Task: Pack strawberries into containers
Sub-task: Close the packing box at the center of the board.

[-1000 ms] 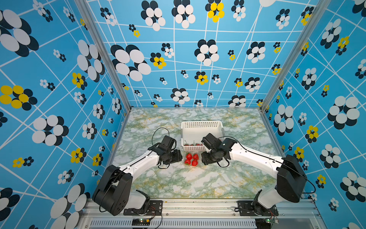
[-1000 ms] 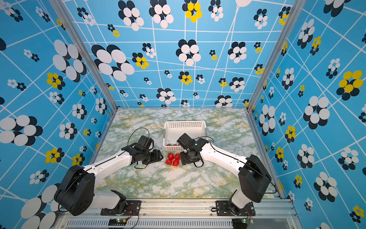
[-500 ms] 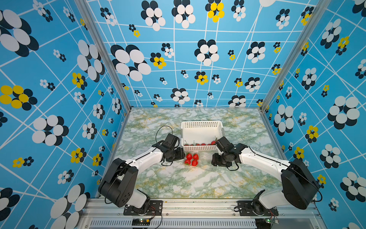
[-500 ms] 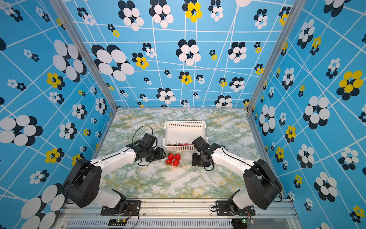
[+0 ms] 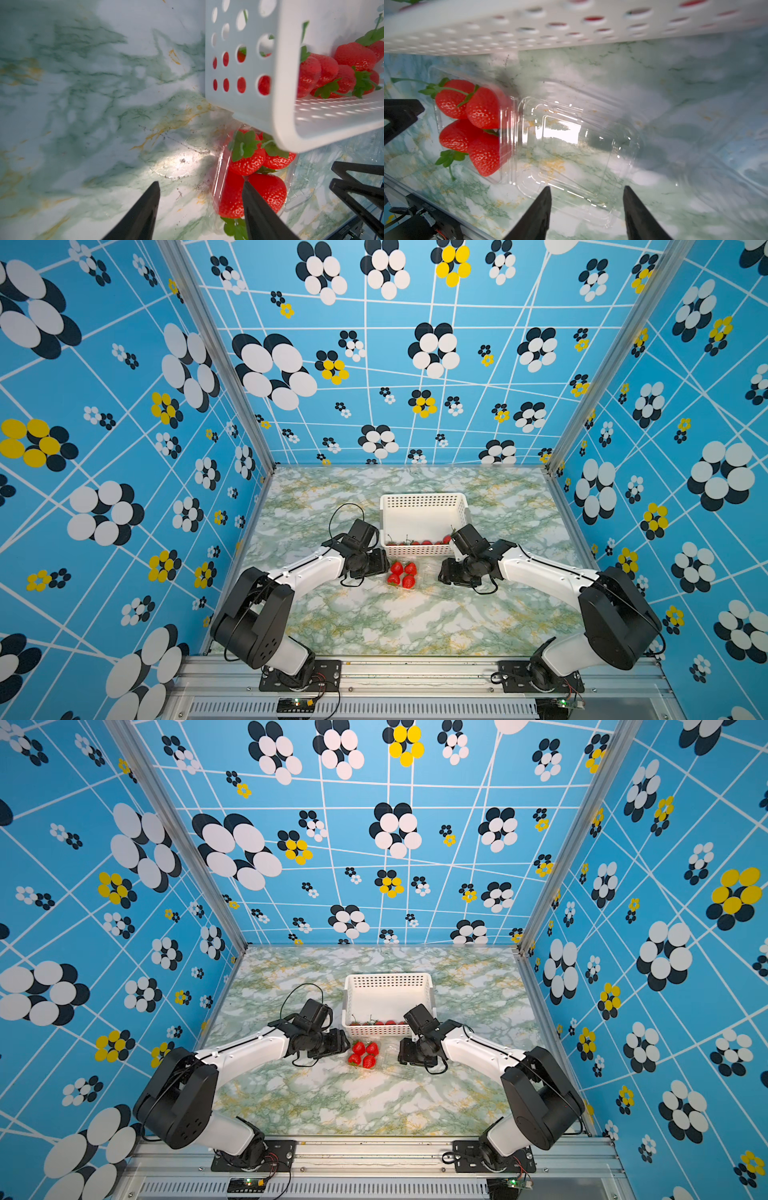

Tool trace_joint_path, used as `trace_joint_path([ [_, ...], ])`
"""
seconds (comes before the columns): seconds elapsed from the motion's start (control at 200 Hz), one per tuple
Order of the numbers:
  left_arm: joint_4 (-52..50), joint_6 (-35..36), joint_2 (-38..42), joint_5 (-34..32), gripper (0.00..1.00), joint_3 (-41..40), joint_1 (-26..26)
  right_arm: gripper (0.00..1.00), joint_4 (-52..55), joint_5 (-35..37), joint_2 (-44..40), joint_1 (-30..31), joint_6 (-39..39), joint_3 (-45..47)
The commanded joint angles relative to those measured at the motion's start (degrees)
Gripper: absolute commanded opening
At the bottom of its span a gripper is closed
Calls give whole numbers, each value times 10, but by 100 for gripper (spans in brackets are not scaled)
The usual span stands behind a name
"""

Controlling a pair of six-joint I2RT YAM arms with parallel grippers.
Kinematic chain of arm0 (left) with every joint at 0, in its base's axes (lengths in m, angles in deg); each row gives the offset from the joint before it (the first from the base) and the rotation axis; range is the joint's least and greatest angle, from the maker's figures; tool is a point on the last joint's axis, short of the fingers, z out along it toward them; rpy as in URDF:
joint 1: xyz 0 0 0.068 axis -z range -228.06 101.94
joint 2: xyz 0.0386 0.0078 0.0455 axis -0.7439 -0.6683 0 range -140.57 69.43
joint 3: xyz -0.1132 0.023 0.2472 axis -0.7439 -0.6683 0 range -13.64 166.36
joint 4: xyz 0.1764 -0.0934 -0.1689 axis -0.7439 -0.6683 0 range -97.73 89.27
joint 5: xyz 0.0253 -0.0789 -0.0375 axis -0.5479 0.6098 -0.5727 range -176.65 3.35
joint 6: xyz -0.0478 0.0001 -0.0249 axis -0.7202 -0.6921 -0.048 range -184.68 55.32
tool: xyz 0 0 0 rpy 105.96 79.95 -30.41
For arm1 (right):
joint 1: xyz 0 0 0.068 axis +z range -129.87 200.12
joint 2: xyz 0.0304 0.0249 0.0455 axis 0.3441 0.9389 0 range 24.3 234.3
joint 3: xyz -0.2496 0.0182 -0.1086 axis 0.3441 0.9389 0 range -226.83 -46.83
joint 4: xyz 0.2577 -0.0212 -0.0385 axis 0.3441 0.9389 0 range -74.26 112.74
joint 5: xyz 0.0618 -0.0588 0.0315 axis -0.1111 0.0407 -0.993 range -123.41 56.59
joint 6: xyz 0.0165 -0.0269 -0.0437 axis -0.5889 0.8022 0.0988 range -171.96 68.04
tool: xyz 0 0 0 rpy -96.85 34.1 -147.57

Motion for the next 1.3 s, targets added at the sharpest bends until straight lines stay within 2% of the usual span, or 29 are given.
trace_joint_path([
  [0.0, -1, 5, -9, 1, 64, 14, 5, 56, -7, -6, 2, -8, -5, 12],
  [0.51, -3, 2, -24, -2, 63, 24, 15, 56, -23, -11, -25, -25, -8, 55],
  [1.294, 2, 0, -32, -1, 59, 23, 17, 56, -62, -40, 17, -26, -10, 41],
])
